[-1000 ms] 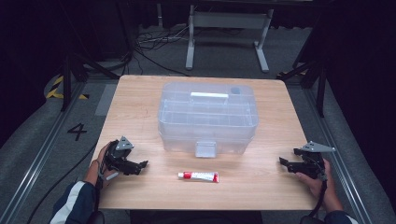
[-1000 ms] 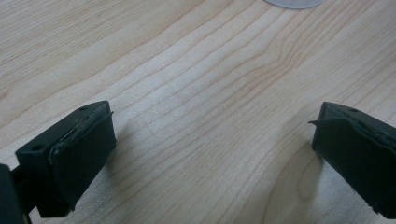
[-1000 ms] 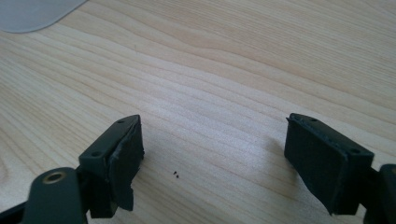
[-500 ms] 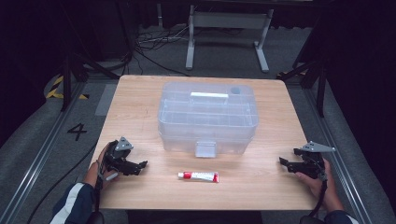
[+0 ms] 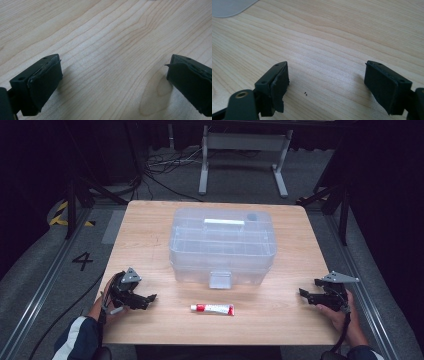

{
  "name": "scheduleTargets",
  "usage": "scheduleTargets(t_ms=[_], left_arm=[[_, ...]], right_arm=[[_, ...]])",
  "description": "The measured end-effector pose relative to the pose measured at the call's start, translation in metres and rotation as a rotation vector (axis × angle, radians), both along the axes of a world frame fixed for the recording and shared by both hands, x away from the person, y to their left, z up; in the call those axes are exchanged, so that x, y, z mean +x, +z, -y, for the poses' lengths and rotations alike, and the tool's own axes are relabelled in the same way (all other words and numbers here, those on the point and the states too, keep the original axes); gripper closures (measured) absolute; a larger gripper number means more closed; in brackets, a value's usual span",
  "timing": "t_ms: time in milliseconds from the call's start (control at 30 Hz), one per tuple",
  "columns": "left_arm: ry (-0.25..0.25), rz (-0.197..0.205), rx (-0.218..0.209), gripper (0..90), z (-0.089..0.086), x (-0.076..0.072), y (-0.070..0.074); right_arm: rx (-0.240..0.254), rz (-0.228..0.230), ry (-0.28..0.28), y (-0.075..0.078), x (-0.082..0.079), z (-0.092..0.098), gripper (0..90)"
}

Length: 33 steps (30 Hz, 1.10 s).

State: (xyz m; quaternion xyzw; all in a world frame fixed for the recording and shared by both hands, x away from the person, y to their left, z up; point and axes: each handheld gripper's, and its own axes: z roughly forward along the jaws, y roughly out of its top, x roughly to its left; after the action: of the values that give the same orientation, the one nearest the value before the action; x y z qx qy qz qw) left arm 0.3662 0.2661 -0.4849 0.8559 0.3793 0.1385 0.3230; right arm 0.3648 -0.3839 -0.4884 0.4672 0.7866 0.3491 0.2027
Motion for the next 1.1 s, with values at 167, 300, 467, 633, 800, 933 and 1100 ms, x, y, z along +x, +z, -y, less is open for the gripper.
scheduleTargets(t_ms=[167,300,467,633,800,933,1100], left_arm=[[-0.006,0.001,0.001,0.4,-0.0005,0.0,0.0],[-0.029,-0.005,-0.004,0.4,-0.0023,-0.0002,-0.0001],[-0.034,-0.005,-0.003,0.4,-0.0032,-0.0004,-0.0001],[-0.033,-0.004,-0.004,0.4,-0.0033,-0.0005,-0.0001],[-0.033,-0.005,-0.004,0.4,-0.0034,-0.0005,-0.0002],[-0.033,-0.005,-0.004,0.4,-0.0034,-0.0005,-0.0001],[-0.033,-0.004,-0.004,0.4,-0.0034,-0.0005,-0.0002]], right_arm=[[0.004,-0.002,-0.001,0.0,0.0001,0.0004,20.9],[0.004,0.001,0.003,-0.0001,0.0002,0.0007,21.0],[0.005,0.0,0.003,-0.0001,0.0001,0.0007,21.1],[0.006,-0.001,0.002,0.0,0.0,0.0007,21.1],[0.006,-0.003,0.003,0.0001,-0.0001,0.0011,21.2],[0.006,-0.002,0.006,0.0001,0.0,0.0014,21.2],[0.005,-0.002,0.007,0.0001,-0.0002,0.0015,21.3]])
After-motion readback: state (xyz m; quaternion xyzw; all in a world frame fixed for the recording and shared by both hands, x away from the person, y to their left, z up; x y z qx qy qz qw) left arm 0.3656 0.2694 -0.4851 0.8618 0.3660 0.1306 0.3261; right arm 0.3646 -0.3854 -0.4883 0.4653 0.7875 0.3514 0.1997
